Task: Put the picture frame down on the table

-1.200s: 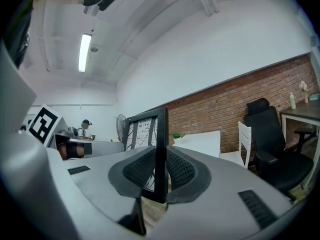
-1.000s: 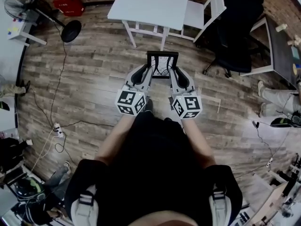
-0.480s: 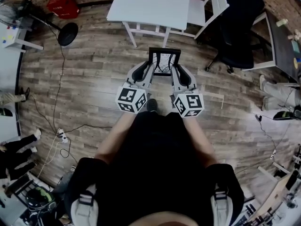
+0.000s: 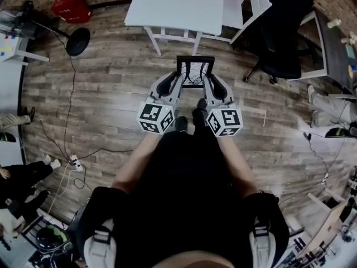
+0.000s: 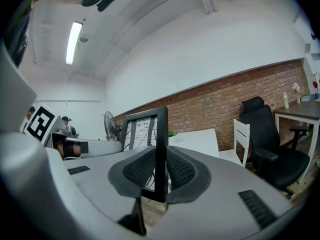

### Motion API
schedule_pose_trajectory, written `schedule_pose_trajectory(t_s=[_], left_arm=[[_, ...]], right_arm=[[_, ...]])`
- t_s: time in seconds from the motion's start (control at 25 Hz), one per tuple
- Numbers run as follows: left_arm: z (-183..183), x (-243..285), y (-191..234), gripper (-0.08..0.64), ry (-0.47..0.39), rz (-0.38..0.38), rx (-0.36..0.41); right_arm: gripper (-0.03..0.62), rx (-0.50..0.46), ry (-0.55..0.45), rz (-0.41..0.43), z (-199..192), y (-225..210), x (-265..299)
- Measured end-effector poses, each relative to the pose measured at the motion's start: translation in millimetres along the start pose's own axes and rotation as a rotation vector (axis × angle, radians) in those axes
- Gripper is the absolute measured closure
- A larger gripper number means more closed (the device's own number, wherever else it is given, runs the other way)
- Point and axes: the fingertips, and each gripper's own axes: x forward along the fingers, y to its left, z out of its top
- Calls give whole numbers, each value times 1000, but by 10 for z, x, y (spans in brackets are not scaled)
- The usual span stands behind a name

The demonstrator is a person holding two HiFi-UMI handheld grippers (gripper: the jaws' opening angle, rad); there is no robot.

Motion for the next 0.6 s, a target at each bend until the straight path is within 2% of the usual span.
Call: schedule_pose_trajectory(t_s=[0.6], left_arm=[[179,514,228,480,4,45,6]], right_arm=[[529,19,18,30,168,-331,517]])
